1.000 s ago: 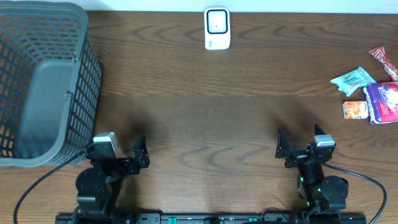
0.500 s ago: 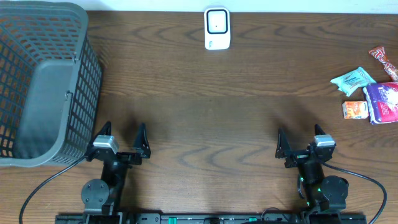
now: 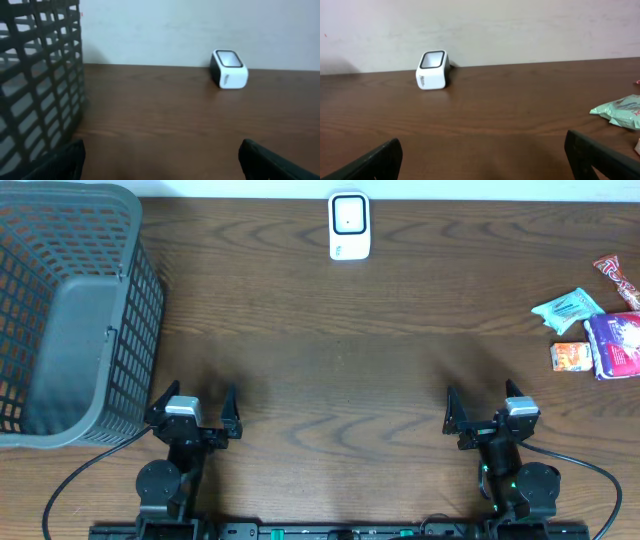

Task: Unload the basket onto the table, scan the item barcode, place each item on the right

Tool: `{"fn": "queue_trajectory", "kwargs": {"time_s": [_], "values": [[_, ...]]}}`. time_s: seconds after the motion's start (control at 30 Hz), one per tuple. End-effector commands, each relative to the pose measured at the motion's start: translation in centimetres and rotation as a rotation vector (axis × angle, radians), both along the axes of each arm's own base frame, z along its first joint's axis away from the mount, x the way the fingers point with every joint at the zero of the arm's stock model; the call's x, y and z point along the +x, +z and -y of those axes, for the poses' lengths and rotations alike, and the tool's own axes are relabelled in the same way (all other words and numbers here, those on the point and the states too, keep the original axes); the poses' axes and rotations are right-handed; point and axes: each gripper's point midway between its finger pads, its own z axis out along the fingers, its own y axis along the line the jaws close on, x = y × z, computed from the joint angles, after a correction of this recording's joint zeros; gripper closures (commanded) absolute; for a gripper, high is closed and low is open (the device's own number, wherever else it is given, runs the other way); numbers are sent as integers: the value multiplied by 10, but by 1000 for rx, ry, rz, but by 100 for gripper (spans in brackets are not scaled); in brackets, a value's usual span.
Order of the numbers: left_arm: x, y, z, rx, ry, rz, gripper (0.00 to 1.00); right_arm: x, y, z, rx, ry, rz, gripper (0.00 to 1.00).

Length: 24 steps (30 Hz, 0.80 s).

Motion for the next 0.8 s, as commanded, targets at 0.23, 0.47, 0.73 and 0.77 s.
{"fn": "queue_trajectory", "kwargs": {"time_s": [0.23, 0.47, 0.73, 0.77], "values": [[-1, -16, -3, 40, 11, -46, 2, 0, 0, 2, -13, -8, 3, 1], [-1, -16, -1, 34, 0, -46, 2, 0, 0, 2, -13, -8, 3, 1], [-1, -15, -1, 35, 0, -42, 2, 0, 0, 2, -13, -8, 3, 1], [-1, -15, -1, 34, 0, -43, 2, 0, 0, 2, -13, -9, 3, 1]]}}
